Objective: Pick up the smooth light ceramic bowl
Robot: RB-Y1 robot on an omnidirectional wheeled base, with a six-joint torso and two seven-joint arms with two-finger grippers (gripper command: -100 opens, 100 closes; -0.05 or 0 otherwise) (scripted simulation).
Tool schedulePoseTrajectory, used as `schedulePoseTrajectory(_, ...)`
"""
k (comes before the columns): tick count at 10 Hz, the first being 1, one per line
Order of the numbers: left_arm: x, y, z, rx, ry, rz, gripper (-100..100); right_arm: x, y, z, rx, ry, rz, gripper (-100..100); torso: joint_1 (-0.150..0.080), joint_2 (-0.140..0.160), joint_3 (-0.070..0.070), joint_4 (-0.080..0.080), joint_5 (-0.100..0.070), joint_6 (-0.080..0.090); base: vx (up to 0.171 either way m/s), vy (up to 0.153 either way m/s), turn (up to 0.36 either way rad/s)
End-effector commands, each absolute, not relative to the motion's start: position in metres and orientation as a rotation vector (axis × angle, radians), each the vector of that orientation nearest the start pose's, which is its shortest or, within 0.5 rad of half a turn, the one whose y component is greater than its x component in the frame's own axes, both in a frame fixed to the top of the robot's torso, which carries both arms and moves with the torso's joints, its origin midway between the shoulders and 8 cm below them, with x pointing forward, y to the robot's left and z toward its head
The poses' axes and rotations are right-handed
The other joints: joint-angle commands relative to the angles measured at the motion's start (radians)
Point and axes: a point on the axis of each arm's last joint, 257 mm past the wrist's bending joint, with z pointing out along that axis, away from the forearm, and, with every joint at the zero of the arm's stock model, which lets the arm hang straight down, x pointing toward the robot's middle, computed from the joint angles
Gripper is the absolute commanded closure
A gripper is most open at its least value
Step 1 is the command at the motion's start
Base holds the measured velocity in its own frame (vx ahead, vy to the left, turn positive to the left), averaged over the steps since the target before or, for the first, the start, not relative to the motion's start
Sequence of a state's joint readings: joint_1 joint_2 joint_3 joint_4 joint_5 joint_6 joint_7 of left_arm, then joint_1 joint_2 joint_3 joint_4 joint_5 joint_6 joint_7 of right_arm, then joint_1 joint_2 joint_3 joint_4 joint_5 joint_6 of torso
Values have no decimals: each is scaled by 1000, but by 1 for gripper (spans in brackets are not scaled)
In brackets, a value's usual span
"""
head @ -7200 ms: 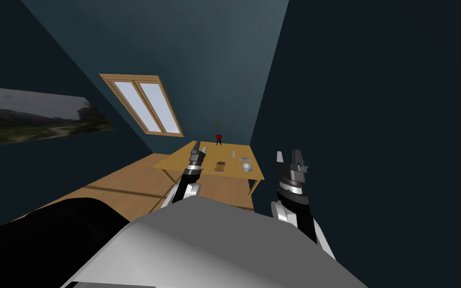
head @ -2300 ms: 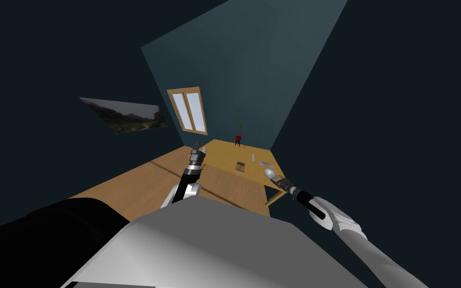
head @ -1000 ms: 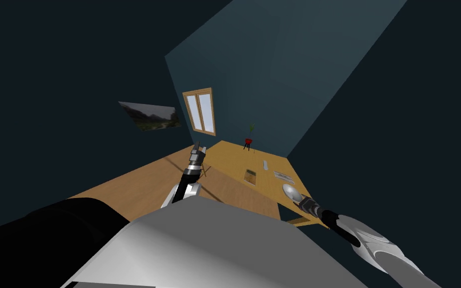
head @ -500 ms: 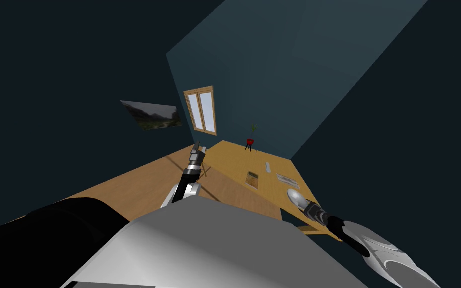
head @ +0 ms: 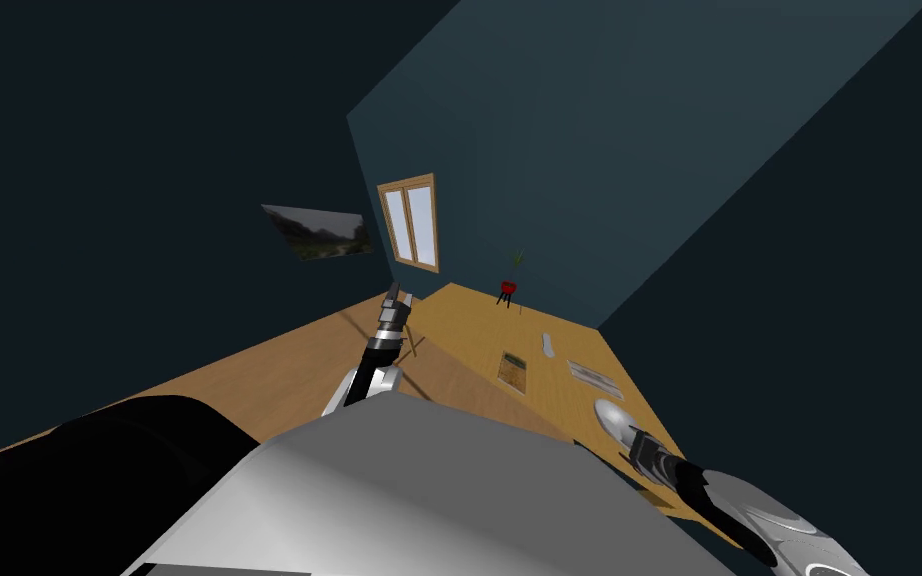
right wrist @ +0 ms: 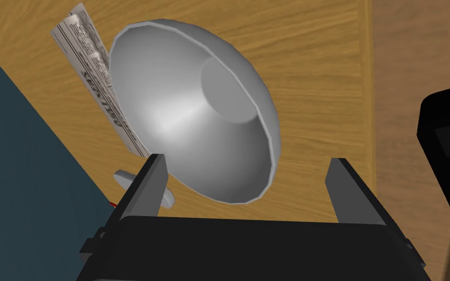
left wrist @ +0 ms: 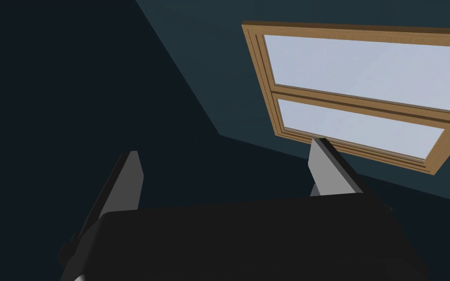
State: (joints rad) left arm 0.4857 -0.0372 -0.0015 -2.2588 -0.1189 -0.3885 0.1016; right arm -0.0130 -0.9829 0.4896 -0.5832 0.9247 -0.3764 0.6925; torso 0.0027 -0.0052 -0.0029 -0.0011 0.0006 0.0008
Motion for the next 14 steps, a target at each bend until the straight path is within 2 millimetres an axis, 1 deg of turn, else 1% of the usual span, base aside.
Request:
schedulePoseTrajectory(1,368,274,-3,-754,701,-1293,0,265,-652,-480,-1203,2435,-584,-100,0,0,0,0,0,0,83,12,62)
schedulePoseTrajectory(2,368,274,-3,-754,701,-1293,0,262,-655,-480,-1204,2442,-591,-100,-1,1,0,0,0,0,25,0,12)
schedulePoseTrajectory(3,368,274,-3,-754,701,-1293,0,252,-664,-480,-1193,2468,-605,-100,-1,4,2,1,0,0,-5,0,-9)
schedulePoseTrajectory(4,368,274,-3,-754,701,-1293,0,251,-665,-481,-1192,2471,-607,-100,-2,6,3,1,0,1,-11,-1,-7)
schedulePoseTrajectory(5,368,274,-3,-754,701,-1293,0,240,-662,-489,-1214,2486,-595,-100,-2,7,4,2,0,0,14,3,43)
schedulePoseTrajectory(6,368,274,-3,-754,701,-1293,0,246,-664,-485,-1198,2480,-602,-100,-2,6,4,1,0,0,11,2,12)
schedulePoseTrajectory(7,368,274,-3,-754,701,-1293,0,245,-664,-485,-1204,2480,-600,0,-2,6,3,1,0,0,0,0,0)
schedulePoseTrajectory(8,368,274,-3,-754,701,-1293,0,243,-655,-497,-1195,2486,-600,-100,-2,7,4,1,0,0,18,-43,51)
schedulePoseTrajectory(10,368,274,-3,-754,701,-1293,0,243,-655,-497,-1195,2486,-600,-100,-6,5,3,1,-1,0,18,-57,19)
schedulePoseTrajectory(11,368,274,-3,-754,701,-1293,0,241,-647,-506,-1189,2492,-600,-100,-5,6,3,1,-1,0,11,-49,23)
schedulePoseTrajectory(13,368,274,-3,-754,701,-1293,0,241,-648,-505,-1195,2490,-598,-100,-5,6,3,1,-1,0,6,-30,17)
schedulePoseTrajectory(14,368,274,-3,-754,701,-1293,0,241,-648,-505,-1193,2490,-600,100,-3,6,4,1,0,0,0,0,0)
